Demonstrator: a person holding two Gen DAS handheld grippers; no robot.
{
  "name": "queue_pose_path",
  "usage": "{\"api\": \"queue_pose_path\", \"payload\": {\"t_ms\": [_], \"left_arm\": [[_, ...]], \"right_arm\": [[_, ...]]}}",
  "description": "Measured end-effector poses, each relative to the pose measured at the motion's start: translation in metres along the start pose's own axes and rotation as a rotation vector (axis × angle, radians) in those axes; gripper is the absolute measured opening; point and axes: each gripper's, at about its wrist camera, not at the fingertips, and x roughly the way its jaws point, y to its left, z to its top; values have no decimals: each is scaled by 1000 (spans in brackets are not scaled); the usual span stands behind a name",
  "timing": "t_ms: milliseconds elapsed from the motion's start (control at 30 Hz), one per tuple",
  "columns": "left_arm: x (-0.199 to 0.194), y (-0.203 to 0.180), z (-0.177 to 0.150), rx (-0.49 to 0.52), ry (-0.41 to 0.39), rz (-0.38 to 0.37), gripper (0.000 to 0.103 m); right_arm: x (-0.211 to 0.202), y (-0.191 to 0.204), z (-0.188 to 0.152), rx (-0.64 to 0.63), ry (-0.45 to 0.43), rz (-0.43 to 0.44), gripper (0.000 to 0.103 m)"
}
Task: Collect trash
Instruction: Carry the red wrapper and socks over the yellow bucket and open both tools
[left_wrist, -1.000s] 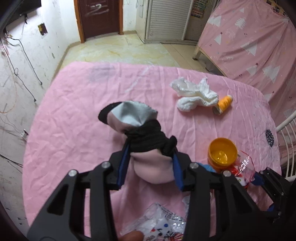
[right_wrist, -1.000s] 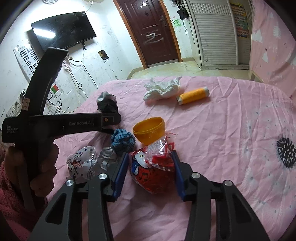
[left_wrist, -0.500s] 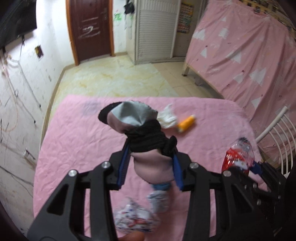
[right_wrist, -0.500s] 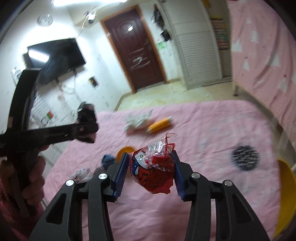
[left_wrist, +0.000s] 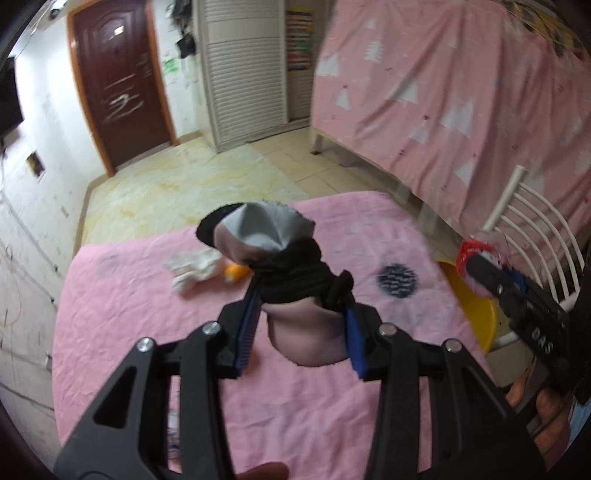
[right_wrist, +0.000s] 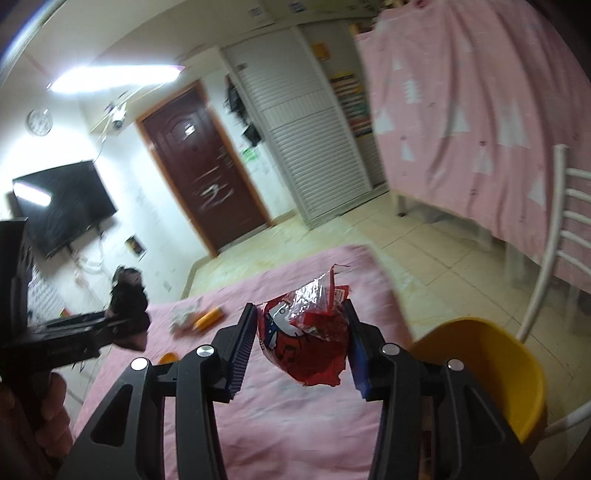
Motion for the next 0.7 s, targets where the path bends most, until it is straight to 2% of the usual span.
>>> {"api": "queue_pose_path", "payload": {"t_ms": [333, 700], "left_arm": [[27, -87, 6, 117, 43, -83, 40], [50, -167, 9, 211, 95, -175, 42]], "right_arm": [[-34, -71, 8, 74, -93, -116, 40], [-49, -116, 3, 130, -127, -160, 40]]}}
